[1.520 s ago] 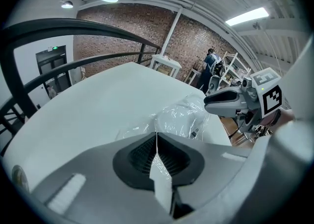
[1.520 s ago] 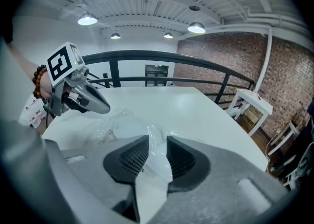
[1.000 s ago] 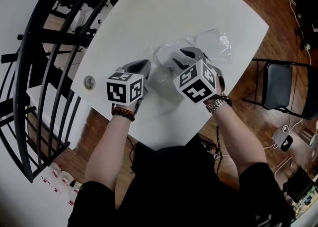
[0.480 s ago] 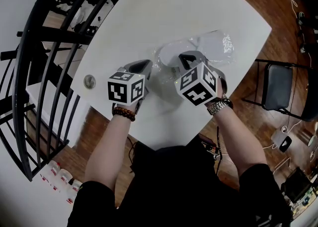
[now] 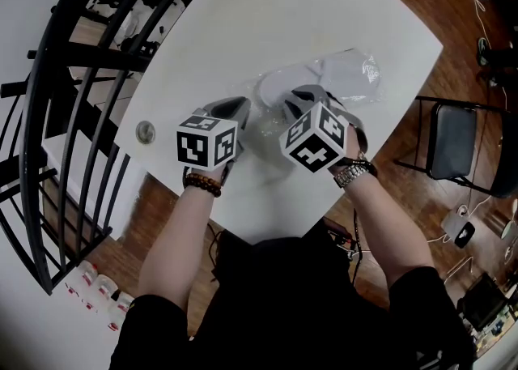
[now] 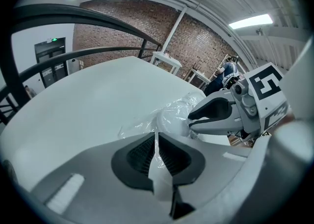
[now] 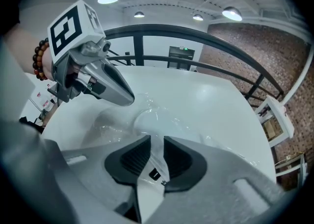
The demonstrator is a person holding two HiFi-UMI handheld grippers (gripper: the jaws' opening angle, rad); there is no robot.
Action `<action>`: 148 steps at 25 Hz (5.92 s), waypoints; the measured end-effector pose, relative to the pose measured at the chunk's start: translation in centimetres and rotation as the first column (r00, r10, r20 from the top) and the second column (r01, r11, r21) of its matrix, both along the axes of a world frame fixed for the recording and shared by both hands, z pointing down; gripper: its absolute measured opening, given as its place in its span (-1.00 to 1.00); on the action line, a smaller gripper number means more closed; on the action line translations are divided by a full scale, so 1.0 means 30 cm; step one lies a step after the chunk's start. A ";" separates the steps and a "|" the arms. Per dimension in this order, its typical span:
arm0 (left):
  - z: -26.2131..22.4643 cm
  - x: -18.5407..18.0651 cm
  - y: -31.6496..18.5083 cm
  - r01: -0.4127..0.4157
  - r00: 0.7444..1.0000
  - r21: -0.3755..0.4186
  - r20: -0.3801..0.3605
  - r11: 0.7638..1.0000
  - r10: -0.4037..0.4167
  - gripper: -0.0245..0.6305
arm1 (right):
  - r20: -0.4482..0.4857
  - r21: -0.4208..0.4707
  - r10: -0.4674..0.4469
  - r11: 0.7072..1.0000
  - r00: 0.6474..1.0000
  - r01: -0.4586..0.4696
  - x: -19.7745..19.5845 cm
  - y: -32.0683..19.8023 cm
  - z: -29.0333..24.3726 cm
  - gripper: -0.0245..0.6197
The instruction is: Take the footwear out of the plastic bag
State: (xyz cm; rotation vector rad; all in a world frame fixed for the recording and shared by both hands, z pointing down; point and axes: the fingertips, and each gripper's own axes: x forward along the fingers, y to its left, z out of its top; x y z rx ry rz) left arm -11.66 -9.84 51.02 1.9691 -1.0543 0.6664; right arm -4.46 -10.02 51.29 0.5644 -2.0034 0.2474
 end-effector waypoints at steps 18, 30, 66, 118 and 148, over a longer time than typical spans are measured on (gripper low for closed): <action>0.002 0.017 0.008 0.054 0.989 -0.091 -0.135 0.994 -0.066 -0.62 | 0.101 0.099 0.059 0.993 0.993 -0.069 0.029 -0.017 -0.103 -0.91; 0.035 -0.005 0.048 -0.007 0.999 -0.100 -0.040 0.995 0.003 -0.59 | 0.213 0.088 0.078 0.991 0.974 -0.099 0.045 0.002 -0.157 -0.92; 0.022 0.046 0.056 -0.397 0.847 -0.003 0.383 0.918 0.368 -0.55 | 0.042 0.120 0.267 0.955 0.963 -0.270 0.479 -0.131 -0.099 -0.62; 0.011 0.183 0.074 -0.101 0.876 -0.365 -0.473 0.925 -0.091 -0.22 | 0.067 0.084 0.270 0.958 0.961 -0.275 0.505 -0.105 -0.030 -0.72; -0.068 0.090 0.083 -0.013 0.810 -0.322 -0.559 0.947 -0.179 -0.68 | 0.054 0.111 0.308 0.943 0.950 -0.312 0.546 -0.125 -0.032 -0.81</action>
